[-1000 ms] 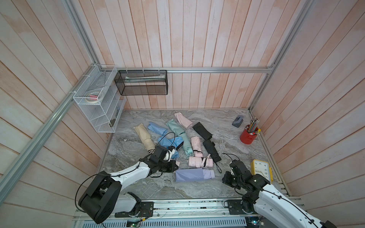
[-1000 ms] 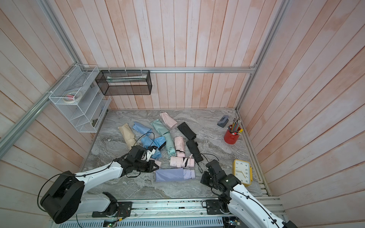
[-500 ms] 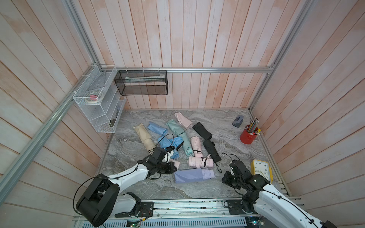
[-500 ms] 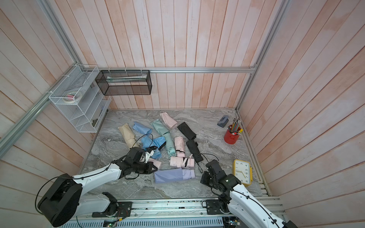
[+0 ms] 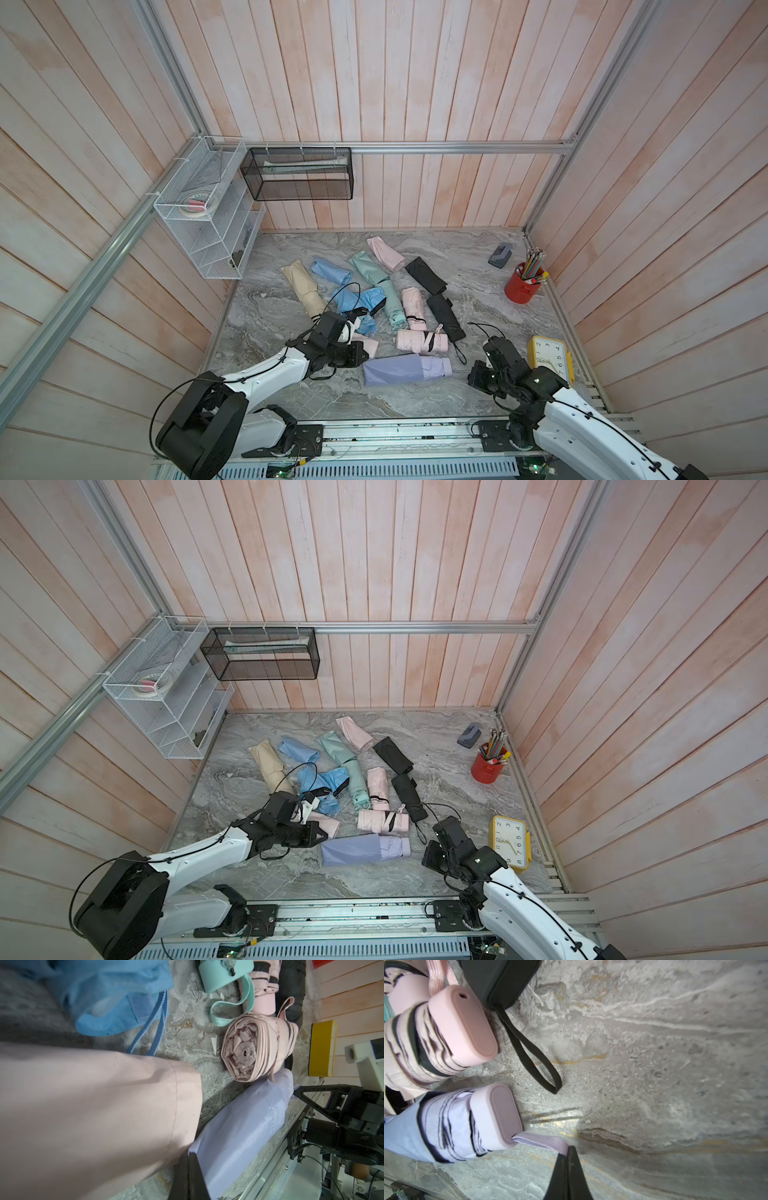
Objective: Take umbrellas out of sleeves
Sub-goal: Take out the umbrella from the umbrella sleeve.
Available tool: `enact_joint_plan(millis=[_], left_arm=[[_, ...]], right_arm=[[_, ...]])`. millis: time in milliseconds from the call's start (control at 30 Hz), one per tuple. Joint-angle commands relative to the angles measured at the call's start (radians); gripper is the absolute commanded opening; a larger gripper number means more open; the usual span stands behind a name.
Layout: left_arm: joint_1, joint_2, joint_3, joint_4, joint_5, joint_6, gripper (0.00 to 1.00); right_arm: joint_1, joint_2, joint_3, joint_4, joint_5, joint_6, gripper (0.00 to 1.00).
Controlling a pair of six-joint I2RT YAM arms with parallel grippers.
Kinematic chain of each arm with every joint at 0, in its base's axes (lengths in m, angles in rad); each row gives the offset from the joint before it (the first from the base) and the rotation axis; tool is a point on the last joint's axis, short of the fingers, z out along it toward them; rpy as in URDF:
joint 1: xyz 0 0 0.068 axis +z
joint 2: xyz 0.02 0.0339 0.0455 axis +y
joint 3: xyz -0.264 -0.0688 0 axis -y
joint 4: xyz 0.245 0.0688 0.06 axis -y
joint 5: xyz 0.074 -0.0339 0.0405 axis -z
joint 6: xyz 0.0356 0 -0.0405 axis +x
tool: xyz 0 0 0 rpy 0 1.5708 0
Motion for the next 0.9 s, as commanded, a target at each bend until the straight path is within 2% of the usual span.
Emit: enact_joint_plan(millis=[0,100,167,300,467,633,867], left_arm=[[0.009,-0.022,-0.016,0.007,-0.012,-0.010,0.10],[0.008,-0.079,-0.042,0.044,0.012,-0.029,0.31],[0.009,-0.135,-0.061,0.052,0.014,-0.044,0.38],[0.008,-0.256,-0.122,0.090,0.044,-0.103,0.39],[0.007,-0.339,-0.213,0.129,0.076,-0.171,0.35],[-0.003,-0.333,-0.258,0.127,0.079,-0.185,0.35],[-0.030,-0.267,-0.275,0.213,0.072,-0.205,0.42]], right_arm=[[0.002,-0.007,0.014,-0.030,0.029,0.009,0.00],[0.002,-0.006,0.015,-0.027,0.028,0.010,0.00],[0.002,-0.004,0.014,-0.025,0.026,0.009,0.00],[0.002,-0.001,0.008,-0.018,0.022,0.008,0.00],[0.002,0.012,0.003,0.001,0.012,0.009,0.00],[0.001,0.020,0.003,0.007,0.009,0.005,0.00],[0.002,0.018,-0.007,0.014,0.005,0.009,0.00]])
